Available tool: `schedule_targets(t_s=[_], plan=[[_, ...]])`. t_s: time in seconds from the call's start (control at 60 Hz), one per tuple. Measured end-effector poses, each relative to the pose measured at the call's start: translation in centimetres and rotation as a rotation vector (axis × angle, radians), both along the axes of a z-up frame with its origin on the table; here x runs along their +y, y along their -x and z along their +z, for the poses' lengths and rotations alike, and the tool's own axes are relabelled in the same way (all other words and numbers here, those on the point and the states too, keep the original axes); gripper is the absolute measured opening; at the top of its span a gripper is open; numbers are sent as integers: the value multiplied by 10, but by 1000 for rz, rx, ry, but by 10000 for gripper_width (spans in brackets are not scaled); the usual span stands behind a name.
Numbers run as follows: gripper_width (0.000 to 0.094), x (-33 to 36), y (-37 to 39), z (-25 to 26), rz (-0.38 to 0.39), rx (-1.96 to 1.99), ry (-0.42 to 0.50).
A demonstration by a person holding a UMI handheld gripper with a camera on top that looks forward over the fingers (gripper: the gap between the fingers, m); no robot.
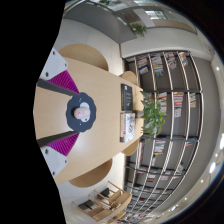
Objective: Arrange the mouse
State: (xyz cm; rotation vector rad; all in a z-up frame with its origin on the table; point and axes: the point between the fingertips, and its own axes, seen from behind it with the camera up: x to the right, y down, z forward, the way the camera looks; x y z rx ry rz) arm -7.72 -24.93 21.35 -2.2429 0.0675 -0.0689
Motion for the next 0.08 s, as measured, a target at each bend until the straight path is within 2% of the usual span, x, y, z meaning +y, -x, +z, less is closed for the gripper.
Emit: schedule_targets(t_s=[0.083], plan=[[698,-4,2,-4,0,3,5]])
